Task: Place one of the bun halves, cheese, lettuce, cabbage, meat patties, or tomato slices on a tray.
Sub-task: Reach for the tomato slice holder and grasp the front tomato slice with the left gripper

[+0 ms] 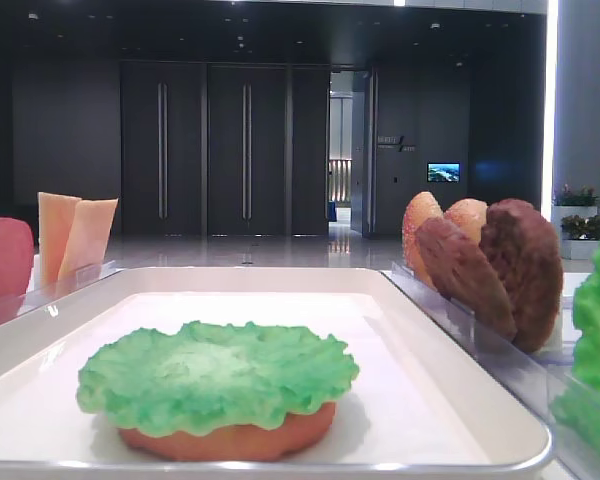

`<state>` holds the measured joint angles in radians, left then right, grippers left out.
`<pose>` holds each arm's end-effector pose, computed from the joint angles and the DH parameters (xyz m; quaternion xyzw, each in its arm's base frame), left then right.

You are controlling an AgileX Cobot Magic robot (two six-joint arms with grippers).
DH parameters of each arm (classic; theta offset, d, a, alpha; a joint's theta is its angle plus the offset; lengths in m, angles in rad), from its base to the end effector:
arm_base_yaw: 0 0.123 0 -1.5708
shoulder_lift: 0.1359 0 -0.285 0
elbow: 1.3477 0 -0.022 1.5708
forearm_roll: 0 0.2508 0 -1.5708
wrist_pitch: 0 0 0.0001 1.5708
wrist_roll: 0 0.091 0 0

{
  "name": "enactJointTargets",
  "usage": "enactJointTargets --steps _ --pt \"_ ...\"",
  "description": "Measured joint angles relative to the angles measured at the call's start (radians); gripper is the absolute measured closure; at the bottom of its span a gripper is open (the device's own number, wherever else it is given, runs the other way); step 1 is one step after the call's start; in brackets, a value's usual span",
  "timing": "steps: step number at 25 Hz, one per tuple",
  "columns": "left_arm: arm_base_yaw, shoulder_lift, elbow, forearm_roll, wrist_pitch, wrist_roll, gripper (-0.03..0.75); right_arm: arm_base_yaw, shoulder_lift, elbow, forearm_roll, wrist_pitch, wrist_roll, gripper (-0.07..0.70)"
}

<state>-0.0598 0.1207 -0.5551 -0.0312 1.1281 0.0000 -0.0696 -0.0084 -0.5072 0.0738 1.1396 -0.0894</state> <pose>0.0053 -0.0029 0.2875 0.0271 0.8855 -0.0294 0.4630 -0.0101 0.0068 0.2731 -0.0118 0.8686 -0.0026 0.4953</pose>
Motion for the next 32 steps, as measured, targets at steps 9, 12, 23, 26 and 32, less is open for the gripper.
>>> enactJointTargets --steps 9,12,23,26,32 --pt "0.000 0.348 -0.181 0.002 0.063 -0.017 0.153 0.000 0.000 0.000 0.000 0.000 0.000 0.145" --pt "0.000 0.476 -0.245 0.002 0.078 -0.024 0.153 0.000 0.000 0.000 0.000 0.000 0.000 0.145" --pt "0.000 0.880 -0.497 0.044 0.115 -0.061 0.153 0.000 0.000 0.000 0.000 0.000 0.000 0.145" --pt "0.000 0.985 -0.574 0.050 0.115 -0.061 0.153 0.000 0.000 0.000 0.000 0.000 0.000 0.145" --pt "0.000 1.162 -0.692 0.056 0.114 -0.061 0.153 0.000 0.000 0.000 0.000 0.000 0.000 0.145"
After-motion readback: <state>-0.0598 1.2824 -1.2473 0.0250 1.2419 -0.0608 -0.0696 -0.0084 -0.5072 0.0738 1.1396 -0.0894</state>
